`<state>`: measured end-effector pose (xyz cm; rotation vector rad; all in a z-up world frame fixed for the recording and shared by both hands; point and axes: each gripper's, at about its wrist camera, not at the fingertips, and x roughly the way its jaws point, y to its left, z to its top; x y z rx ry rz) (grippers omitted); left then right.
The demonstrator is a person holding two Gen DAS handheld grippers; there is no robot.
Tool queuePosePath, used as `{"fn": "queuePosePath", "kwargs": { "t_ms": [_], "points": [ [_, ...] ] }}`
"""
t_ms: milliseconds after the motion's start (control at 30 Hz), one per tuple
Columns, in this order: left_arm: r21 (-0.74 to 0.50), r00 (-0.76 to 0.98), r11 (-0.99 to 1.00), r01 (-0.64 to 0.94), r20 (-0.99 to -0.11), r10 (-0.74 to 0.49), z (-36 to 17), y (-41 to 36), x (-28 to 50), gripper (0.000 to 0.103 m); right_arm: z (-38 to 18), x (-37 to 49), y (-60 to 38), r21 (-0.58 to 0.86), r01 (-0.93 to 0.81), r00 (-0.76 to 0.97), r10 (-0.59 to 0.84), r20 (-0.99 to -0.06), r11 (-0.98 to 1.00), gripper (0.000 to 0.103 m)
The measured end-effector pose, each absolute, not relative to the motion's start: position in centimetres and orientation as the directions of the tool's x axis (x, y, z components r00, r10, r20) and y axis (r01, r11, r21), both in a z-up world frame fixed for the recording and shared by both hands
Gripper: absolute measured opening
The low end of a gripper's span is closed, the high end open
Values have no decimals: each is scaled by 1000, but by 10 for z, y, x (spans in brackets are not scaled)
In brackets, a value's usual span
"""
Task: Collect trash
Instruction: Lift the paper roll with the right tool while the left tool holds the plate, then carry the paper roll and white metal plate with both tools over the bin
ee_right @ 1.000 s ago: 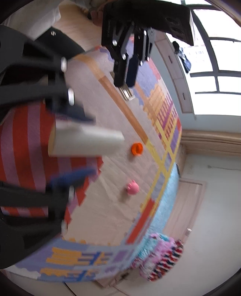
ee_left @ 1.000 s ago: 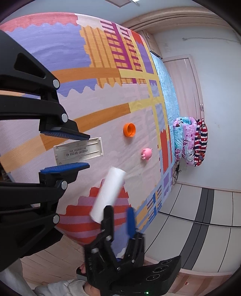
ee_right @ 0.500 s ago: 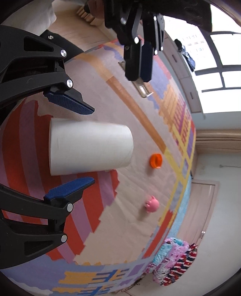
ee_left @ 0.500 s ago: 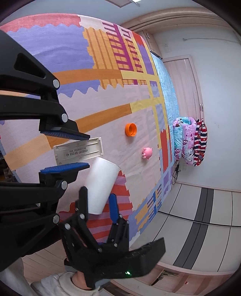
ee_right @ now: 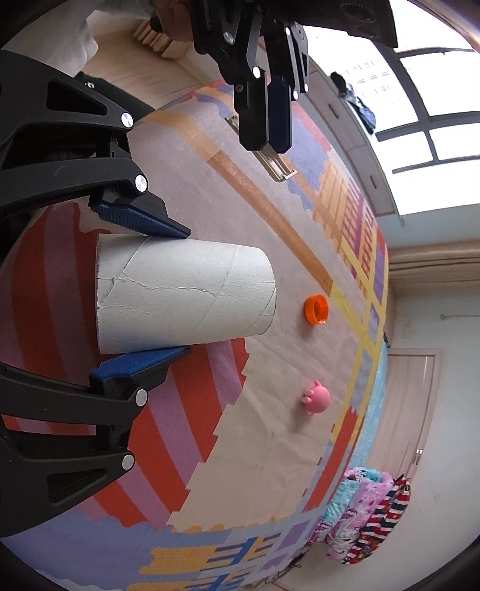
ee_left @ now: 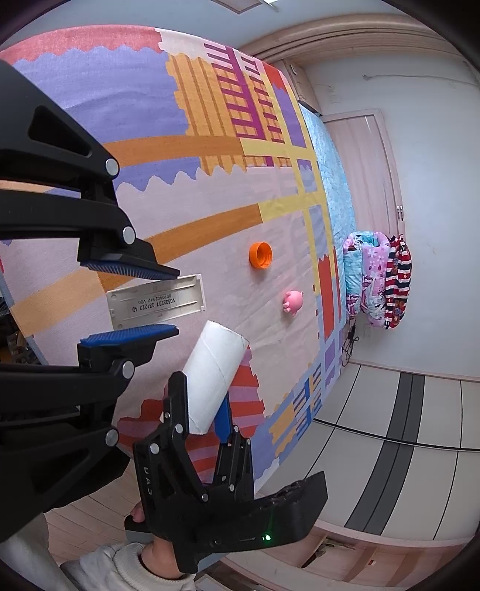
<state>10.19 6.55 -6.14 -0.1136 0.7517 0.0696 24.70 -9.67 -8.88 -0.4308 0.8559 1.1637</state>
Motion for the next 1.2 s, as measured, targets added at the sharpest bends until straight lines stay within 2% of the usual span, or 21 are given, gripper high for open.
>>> {"fn": "queuePosePath", "kwargs": {
  "t_ms": [567, 900, 1200],
  "points": [
    [-87, 727, 996, -10, -684, -53, -60, 26, 73, 24, -71, 199, -154, 117, -930, 146, 642, -753, 349, 56],
    [-77, 678, 995, 65, -728, -101, -78, -1, 59, 24, -83, 167, -175, 154, -932, 94, 626, -774, 329, 56],
    [-120, 630, 987, 108, -760, -161, -98, -17, 43, 24, -100, 146, -189, 193, -926, 41, 596, -802, 324, 56]
  ]
}}
